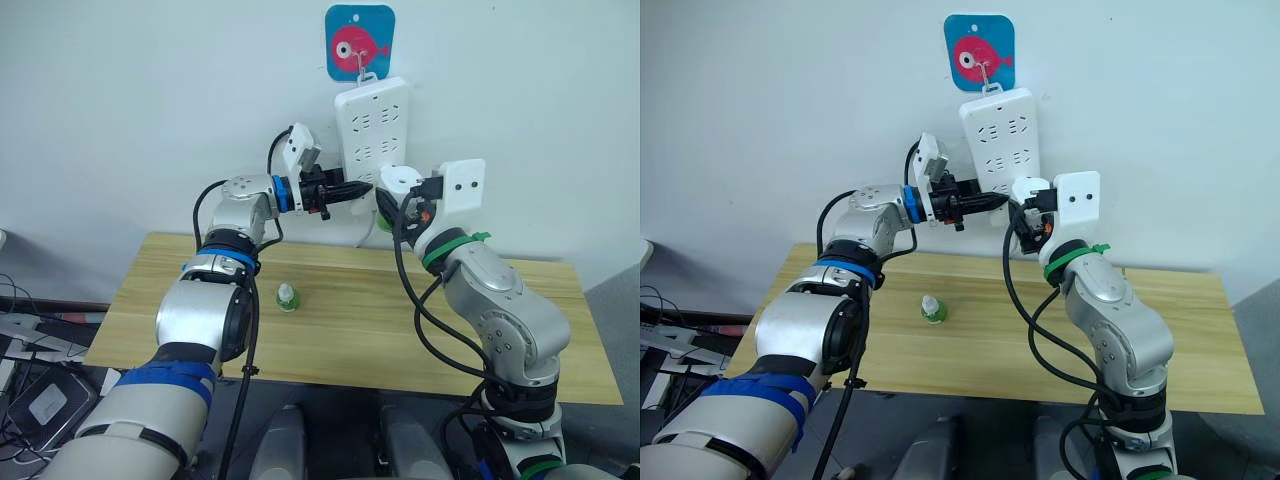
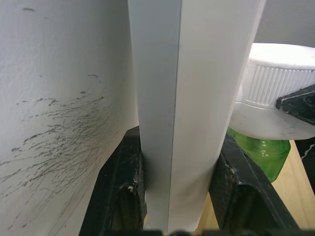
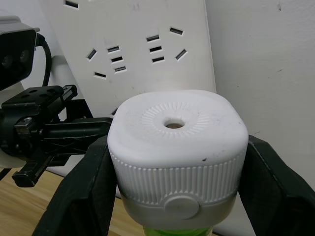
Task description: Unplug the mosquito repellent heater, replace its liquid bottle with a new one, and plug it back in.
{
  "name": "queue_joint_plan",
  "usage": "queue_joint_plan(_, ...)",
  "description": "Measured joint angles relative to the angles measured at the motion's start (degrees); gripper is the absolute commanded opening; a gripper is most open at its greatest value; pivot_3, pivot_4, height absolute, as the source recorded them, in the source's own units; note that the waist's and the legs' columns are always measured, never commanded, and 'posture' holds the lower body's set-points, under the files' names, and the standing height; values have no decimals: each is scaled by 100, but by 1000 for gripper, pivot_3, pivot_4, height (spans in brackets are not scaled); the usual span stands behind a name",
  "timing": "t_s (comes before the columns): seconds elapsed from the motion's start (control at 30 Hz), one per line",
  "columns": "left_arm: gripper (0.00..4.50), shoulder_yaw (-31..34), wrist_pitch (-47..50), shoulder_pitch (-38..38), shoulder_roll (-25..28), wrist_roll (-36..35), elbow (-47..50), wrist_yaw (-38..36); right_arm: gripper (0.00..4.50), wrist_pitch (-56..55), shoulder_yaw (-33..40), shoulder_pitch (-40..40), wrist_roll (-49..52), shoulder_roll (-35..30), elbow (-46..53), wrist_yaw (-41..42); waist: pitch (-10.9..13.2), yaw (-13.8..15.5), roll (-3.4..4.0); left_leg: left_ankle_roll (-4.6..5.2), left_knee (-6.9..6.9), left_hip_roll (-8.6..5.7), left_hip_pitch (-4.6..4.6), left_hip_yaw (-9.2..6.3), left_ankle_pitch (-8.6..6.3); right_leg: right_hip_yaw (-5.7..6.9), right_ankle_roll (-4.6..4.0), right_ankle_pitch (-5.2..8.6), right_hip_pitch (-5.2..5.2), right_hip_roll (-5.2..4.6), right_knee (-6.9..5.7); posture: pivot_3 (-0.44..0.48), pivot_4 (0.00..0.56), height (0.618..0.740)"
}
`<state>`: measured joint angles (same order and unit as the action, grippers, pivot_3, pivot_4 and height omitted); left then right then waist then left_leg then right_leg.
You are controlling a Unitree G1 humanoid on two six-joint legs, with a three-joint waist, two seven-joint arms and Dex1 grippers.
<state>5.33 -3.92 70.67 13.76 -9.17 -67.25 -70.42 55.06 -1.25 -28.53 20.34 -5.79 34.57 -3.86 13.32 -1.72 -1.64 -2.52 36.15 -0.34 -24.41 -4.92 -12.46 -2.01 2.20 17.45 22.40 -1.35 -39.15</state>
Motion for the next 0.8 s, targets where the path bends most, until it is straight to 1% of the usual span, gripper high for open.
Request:
queue_joint_plan(0.17, 1315, -35, -43, 88, -62, 35, -43, 1, 2953, 209, 72, 84, -6, -83, 307, -3, 0, 10, 0, 0, 0, -6, -17, -19, 0, 6, 2, 1, 3, -2, 9, -28, 246, 740)
queue_joint_plan(0.27, 1315, -46, -172, 93, 16, 121, -45, 130, 2953, 399, 79, 226, 2, -86, 614, -3, 0, -10, 0, -1, 1, -5, -26, -19, 1, 3, 2, 1, 17, -1, 2, -30, 245, 740)
queue_joint_plan(0.47, 1315, -43, -178, 98, 33, 147, -74, 273, 2953, 559, 126, 254, -2, -60, 772, -6, 0, -19, 0, -1, 34, -4, -26, -20, 3, 0, 4, 2, 25, 5, -47, -28, 241, 740)
queue_joint_plan(0.67, 1315, -44, -212, 98, 34, 159, -77, 304, 2953, 579, 246, 257, -14, -70, 808, -6, 0, -18, 0, -1, 40, -4, -27, -16, 3, -5, 4, 3, 26, 4, -51, -26, 237, 740)
queue_joint_plan(0.7, 2058, -43, -212, 98, 34, 159, -79, 336, 2953, 578, 289, 269, -16, -95, 809, 1, 0, -18, 0, -1, 42, -4, -27, -15, 2, -6, 4, 2, 26, 4, -51, -26, 236, 740)
queue_joint_plan(0.8, 2977, 10, -165, 97, 94, 155, -105, 540, 2953, 573, 422, 328, -16, -173, 809, 22, 0, -33, 0, 0, 42, -3, -29, -11, 2, -9, 4, 3, 38, 4, -62, -25, 234, 740)
